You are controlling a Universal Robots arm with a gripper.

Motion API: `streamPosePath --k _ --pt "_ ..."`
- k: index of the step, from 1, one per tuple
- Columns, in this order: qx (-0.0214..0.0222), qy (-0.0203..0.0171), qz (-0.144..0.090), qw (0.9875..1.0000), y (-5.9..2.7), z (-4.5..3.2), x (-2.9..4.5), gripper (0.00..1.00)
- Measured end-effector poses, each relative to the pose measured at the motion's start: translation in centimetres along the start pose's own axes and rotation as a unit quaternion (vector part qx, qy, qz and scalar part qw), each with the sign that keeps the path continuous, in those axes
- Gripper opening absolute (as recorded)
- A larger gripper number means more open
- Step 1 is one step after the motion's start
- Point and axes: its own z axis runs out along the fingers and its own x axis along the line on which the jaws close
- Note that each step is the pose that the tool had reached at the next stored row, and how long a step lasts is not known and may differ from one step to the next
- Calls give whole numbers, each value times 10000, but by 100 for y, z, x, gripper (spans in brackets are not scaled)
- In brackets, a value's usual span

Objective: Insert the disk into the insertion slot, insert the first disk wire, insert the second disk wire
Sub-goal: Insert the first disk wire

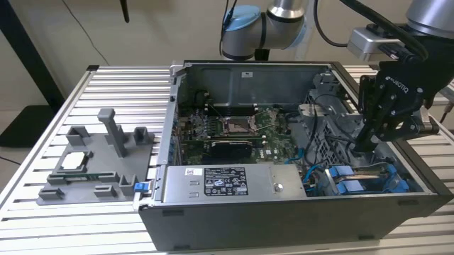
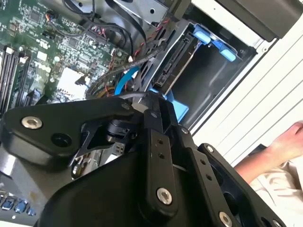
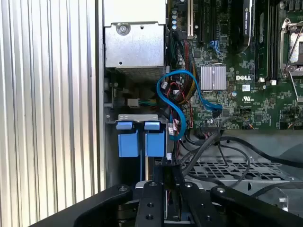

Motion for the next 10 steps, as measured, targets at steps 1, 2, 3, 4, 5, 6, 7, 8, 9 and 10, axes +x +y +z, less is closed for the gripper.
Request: streamPosePath --k 1,2,3,4,5,6,7,8,9,10 --pt "0 0 0 10000 0 0 0 0" --pt "5 0 0 10000 0 5 0 0" --pt "16 -1 1 10000 -1 13 0 0" --pt "34 -1 2 10000 -1 25 0 0" --pt "51 -1 2 10000 -2 36 -1 0" --pt "65 -1 3 10000 -3 48 0 0" --pt "77 -1 3 10000 -5 59 2 0" --pt "91 -2 5 10000 -6 70 5 0" --pt "105 -2 6 9999 -8 80 8 0" --pt "122 -2 6 9999 -11 90 11 0"
